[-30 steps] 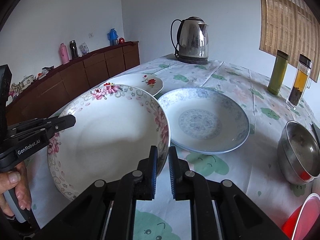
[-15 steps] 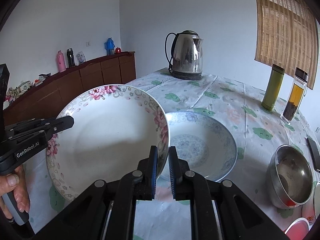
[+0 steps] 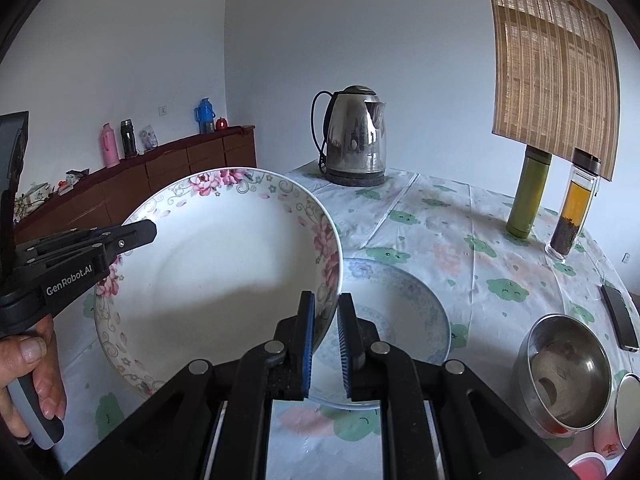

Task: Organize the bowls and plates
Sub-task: 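Lift the pink-floral plate with the left tool over the blue-and-white bowl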

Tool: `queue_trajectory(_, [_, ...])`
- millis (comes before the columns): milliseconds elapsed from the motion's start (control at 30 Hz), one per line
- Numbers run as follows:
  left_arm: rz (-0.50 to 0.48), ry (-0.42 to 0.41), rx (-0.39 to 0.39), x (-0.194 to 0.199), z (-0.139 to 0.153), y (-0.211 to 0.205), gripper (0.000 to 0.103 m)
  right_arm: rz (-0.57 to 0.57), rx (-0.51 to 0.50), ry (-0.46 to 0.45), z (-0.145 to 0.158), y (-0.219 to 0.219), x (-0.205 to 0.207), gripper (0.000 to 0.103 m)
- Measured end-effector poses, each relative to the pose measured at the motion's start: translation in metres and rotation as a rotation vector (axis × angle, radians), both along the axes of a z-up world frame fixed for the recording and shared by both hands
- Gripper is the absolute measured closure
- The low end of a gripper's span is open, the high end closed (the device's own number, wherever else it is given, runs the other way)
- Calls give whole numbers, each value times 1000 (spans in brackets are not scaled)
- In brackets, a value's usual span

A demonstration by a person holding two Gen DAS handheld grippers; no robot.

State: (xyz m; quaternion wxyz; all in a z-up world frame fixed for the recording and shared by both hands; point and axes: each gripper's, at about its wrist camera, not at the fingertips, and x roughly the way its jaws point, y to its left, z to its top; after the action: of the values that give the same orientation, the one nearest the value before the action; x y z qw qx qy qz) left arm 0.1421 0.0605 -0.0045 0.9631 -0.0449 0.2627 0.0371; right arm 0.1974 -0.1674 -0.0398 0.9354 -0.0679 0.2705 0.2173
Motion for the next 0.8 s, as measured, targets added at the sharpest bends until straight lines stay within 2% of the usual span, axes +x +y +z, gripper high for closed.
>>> queue_trajectory(467, [-49,-11,19,29,3,-21,94,-82,30,-2,-1,-19,16,91])
queue_trajectory(800, [-97,13,31,58,-4,-41,93,-156,35,14,-7,-36,29,91])
